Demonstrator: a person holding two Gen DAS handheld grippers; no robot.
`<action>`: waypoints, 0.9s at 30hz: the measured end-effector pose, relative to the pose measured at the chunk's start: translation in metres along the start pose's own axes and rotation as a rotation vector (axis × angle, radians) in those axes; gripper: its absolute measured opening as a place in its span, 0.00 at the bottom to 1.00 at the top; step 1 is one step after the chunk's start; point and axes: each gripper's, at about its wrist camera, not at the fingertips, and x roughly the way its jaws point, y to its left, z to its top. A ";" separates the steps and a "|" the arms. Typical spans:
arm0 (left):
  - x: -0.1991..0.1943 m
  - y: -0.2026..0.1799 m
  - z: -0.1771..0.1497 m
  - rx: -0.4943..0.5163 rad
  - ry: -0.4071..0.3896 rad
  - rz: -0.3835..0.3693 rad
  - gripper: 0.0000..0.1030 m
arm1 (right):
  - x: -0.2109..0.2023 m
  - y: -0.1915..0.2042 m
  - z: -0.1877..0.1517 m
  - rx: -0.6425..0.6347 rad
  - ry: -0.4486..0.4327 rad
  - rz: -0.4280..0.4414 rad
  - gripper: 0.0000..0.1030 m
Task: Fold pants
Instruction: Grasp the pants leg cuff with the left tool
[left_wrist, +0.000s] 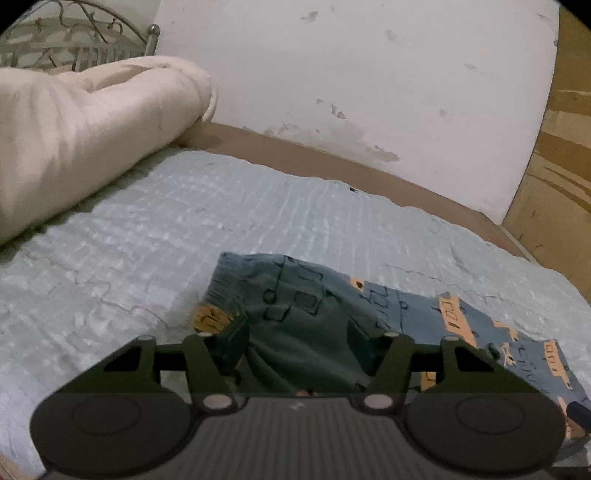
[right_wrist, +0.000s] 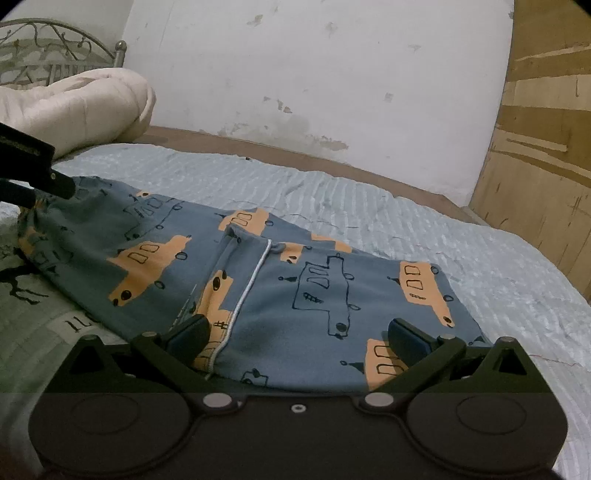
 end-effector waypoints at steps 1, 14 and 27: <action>-0.001 0.001 -0.001 -0.004 -0.002 0.006 0.63 | 0.000 0.000 0.000 -0.002 0.000 0.000 0.99; 0.013 0.050 -0.004 -0.247 0.061 -0.063 0.90 | 0.001 -0.002 -0.003 0.019 -0.009 0.006 0.99; 0.015 0.051 -0.004 -0.337 0.074 -0.091 0.96 | 0.001 -0.005 -0.009 0.052 -0.042 0.012 0.99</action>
